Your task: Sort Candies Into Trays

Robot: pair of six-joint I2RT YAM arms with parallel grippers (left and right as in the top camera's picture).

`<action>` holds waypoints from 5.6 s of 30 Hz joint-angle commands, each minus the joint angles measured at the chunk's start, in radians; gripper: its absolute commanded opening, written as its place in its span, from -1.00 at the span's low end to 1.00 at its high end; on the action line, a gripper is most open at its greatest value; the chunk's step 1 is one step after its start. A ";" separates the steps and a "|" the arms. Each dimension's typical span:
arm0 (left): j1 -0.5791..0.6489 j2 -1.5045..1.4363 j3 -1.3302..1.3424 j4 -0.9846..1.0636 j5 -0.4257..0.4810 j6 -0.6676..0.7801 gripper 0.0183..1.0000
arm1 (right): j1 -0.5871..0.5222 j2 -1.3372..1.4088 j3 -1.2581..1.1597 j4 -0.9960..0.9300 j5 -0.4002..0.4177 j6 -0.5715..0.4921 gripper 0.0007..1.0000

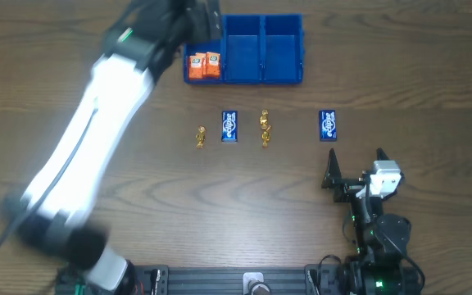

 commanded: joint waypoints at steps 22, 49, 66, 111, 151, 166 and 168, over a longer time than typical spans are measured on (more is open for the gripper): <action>0.377 -1.606 -1.785 0.680 0.176 0.191 1.00 | 0.006 -0.005 -0.007 0.000 0.009 -0.006 1.00; 0.395 -1.736 -1.788 0.511 0.194 0.192 1.00 | 0.006 -0.005 -0.007 0.000 0.009 -0.006 1.00; 0.395 -1.736 -1.788 0.511 0.194 0.192 1.00 | 0.006 0.117 0.392 -0.253 0.002 -0.011 1.00; 0.395 -1.736 -1.788 0.511 0.194 0.192 1.00 | 0.047 1.928 1.183 -0.626 0.047 -0.005 0.90; 0.395 -1.736 -1.788 0.511 0.194 0.192 1.00 | 0.459 1.999 1.748 -0.366 0.298 0.201 -0.55; 0.395 -1.736 -1.788 0.511 0.194 0.192 1.00 | 0.460 2.111 1.747 -0.324 0.317 0.237 -0.54; 0.395 -1.736 -1.788 0.511 0.194 0.192 1.00 | 0.460 2.123 1.747 -0.324 0.317 0.256 -0.54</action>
